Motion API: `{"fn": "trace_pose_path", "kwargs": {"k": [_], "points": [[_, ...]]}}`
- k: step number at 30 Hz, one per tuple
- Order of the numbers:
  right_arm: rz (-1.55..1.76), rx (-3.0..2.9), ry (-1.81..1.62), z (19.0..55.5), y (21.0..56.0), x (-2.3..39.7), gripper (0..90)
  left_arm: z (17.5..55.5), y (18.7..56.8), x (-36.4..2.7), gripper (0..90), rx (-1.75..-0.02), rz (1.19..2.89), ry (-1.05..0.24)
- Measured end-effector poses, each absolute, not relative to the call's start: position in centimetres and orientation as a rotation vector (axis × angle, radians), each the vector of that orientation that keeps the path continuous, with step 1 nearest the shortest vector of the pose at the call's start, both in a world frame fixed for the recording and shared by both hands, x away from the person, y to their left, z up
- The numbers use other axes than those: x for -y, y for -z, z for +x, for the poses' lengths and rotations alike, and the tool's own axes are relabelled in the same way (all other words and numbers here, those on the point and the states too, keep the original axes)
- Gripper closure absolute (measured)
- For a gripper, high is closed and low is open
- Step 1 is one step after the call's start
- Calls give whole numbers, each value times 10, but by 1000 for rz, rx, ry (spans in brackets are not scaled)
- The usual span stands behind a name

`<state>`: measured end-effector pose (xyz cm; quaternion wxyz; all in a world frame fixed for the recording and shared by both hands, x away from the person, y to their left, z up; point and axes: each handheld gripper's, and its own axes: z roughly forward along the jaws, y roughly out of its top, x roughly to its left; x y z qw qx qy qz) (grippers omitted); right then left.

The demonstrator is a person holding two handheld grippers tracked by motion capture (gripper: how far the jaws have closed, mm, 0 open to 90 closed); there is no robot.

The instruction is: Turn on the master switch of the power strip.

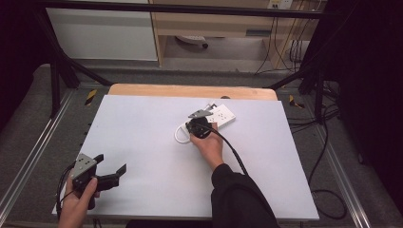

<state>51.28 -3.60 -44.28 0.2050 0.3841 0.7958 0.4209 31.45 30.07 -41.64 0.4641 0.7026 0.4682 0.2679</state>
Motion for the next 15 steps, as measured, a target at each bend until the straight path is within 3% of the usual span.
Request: {"fn": "trace_pose_path", "kwargs": {"k": [15], "points": [[1105, -2217, -1194, 514, 440, 37, 900, 314, 416, -302, 61, -1151, 1722, -659]]}}
